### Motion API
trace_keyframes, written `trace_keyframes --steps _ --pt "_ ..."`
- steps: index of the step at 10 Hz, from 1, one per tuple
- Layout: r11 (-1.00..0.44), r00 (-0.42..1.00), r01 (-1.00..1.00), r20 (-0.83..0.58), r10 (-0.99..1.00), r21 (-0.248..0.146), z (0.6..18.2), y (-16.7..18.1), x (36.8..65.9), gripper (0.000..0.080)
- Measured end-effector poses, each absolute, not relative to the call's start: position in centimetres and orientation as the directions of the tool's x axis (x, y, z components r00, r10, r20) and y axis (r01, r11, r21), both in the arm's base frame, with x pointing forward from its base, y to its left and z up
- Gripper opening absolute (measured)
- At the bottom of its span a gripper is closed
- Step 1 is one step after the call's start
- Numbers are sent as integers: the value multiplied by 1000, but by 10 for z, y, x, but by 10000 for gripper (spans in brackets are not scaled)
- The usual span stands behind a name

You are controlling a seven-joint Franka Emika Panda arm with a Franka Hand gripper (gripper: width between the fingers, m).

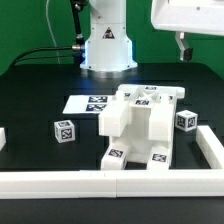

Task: Assemble chair

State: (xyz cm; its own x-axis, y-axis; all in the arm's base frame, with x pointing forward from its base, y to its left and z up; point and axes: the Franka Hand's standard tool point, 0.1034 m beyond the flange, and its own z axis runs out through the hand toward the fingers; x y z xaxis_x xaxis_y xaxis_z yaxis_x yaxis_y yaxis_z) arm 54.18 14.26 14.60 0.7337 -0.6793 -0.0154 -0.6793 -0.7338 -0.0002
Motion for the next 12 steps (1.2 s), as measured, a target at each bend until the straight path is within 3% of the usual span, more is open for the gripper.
trace_keyframes --steps 2,7,9,10,12 --pt "-687 687 -726 -28 -726 28 138 158 508 648" --pt "-674 673 -738 -30 -739 33 133 160 503 648" --pt "-582 581 -813 -12 -813 29 111 160 481 648" --pt "-541 541 -841 -2 -841 4 100 160 475 648" --pt "-541 541 -841 -2 -841 22 90 166 468 648"
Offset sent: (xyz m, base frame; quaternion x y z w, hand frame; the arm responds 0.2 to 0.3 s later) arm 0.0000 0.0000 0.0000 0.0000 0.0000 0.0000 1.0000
